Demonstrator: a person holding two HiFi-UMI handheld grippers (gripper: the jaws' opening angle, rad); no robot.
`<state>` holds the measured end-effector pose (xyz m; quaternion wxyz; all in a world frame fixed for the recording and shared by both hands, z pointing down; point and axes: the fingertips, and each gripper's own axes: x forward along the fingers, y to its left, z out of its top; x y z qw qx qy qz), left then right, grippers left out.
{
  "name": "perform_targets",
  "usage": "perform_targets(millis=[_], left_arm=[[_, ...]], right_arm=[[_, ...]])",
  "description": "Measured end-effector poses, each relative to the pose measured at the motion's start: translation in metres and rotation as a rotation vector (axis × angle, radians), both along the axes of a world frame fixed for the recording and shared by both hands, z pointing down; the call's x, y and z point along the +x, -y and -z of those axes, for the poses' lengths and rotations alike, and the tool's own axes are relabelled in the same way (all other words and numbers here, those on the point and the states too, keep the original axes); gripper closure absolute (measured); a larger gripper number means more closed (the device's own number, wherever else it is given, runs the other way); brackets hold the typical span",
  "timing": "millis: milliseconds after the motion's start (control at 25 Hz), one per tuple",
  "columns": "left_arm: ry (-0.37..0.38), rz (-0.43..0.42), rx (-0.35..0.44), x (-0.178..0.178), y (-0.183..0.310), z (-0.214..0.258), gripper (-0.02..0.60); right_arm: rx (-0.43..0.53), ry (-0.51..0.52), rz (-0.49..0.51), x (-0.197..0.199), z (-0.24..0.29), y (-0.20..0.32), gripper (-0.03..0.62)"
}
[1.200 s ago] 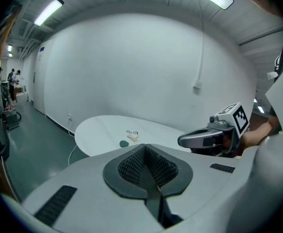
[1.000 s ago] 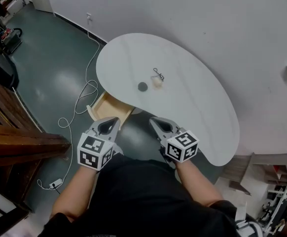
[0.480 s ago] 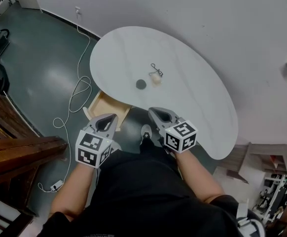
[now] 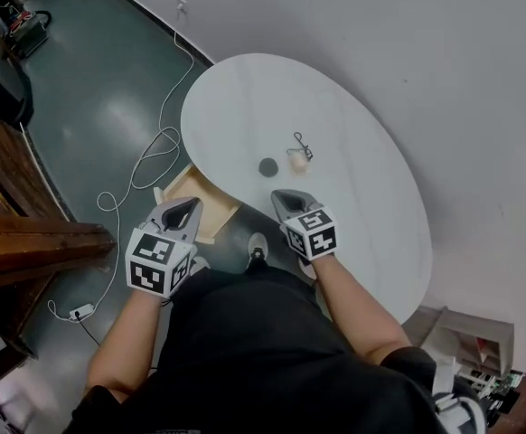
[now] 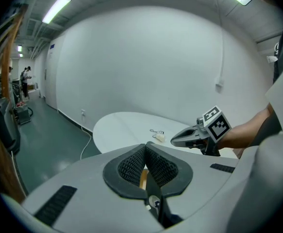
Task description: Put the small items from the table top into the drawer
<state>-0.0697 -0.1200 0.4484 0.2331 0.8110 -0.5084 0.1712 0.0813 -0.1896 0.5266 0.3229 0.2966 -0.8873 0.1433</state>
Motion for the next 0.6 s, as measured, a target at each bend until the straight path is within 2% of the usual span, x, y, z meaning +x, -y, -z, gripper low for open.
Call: perform_targets(millis=[240, 400, 600], left_arm=[[0.015, 0.104, -0.115, -0.013, -0.007, -0.031, 0.566], [0.022, 0.135, -0.185, -0.017, -0.022, -0.048, 0.566], [0.025, 0.196, -0.225, -0.028, -0.04, -0.053, 0.566]], right_arm=[[0.022, -0.149, 0.088, -0.006, -0.052, 0.043, 0.577], [0.04, -0.236, 0.14, -0.013, -0.078, 0.064, 0.511], [0.058, -0.309, 0.182, -0.016, -0.096, 0.074, 0.496]])
